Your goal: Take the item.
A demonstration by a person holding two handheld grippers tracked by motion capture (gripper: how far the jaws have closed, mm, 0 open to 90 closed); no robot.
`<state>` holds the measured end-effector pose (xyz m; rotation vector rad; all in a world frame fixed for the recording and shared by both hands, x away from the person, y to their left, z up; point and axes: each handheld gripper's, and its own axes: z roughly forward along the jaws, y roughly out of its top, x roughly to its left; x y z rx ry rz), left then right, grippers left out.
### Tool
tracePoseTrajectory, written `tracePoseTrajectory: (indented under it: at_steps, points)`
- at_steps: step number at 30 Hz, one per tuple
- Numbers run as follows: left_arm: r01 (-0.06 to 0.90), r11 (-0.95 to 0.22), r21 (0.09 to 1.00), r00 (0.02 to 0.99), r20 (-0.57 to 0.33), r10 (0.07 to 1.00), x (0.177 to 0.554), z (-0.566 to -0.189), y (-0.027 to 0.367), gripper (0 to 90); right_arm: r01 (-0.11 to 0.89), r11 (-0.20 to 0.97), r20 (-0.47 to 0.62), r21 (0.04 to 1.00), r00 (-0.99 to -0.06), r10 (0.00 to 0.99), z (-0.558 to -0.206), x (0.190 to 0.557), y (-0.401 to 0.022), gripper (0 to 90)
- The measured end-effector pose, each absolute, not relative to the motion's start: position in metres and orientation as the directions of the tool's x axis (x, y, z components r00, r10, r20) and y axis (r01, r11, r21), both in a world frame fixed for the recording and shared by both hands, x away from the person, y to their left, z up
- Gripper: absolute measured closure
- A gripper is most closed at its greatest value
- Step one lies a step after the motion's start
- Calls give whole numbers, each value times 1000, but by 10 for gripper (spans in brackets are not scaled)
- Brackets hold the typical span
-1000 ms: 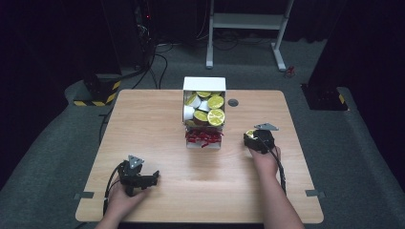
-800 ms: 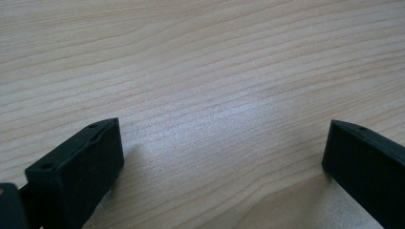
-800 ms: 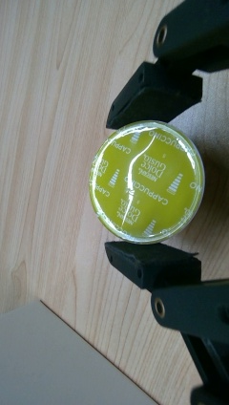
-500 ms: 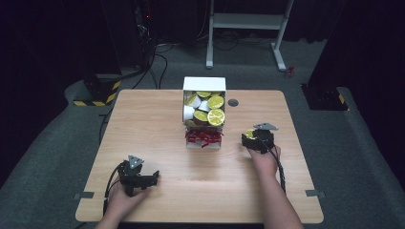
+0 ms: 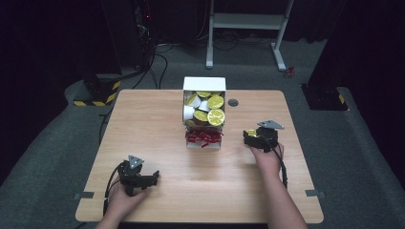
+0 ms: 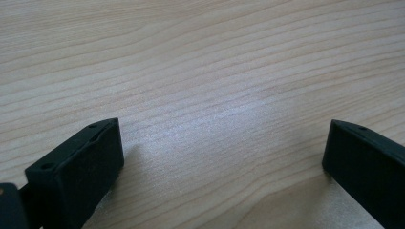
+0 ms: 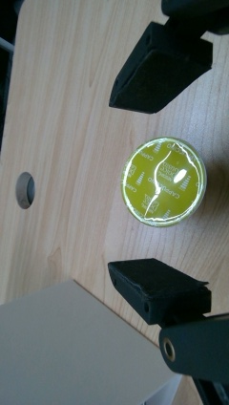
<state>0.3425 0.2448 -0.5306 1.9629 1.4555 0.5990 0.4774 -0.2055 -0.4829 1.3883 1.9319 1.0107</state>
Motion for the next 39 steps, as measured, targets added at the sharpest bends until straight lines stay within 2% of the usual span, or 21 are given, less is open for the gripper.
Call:
tracePoseTrajectory:
  at_steps: [7,20,39]
  points:
    - [678,-204,706,291,-3,957,342,-531,245,5,515,149,16,844,-302,953,-471,468,-208,151]
    - [678,-205,706,291,-2,957,342,-531,245,5,463,174,0,869,-352,936,-447,438,-203,152]
    - [678,-204,706,291,-3,957,342,-531,245,5,405,180,12,896,-429,903,-448,373,-193,142]
